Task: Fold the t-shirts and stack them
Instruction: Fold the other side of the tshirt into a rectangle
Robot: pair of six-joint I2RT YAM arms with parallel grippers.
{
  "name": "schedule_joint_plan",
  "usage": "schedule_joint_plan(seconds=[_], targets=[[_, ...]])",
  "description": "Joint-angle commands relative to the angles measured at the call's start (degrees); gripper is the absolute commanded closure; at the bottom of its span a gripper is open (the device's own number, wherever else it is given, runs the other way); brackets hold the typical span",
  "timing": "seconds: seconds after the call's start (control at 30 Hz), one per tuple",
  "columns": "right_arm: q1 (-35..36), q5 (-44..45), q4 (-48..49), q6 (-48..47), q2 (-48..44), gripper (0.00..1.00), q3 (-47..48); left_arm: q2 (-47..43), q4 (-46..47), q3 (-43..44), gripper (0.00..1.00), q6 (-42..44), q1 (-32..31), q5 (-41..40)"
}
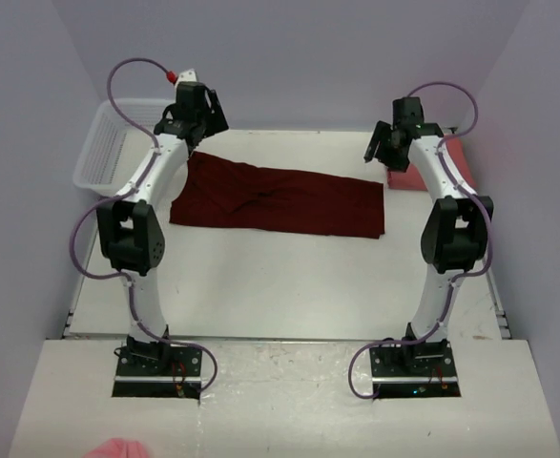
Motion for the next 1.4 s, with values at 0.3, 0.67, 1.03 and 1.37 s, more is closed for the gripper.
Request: schedule_joint_plan(seconds=[0.3, 0.67, 1.03, 1.37], targets=[[6.09, -4.96, 2.96, 1.30, -24.43, 1.00, -19.79, -23.45, 4.35, -29.11, 0.94, -5.12, -3.06, 12.09], [9.52, -6.54, 7.70, 0.69, -29.71, 1.00, -29.81, -21.01, 5.32, -38.79, 0.40, -4.77, -7.98, 7.97], [9.52, -7.60, 9.02, 0.16, -32.79, 1.00, -33.59, -11.42, 0.76, -35.37, 0.56, -6.26, -9.30, 0.33], [9.52, -9.18, 10.42, 0.25, -32.35, 1.00, -34.38, -8.08, -0.39, -34.66, 0.62, -6.88, -9.83, -4.43]])
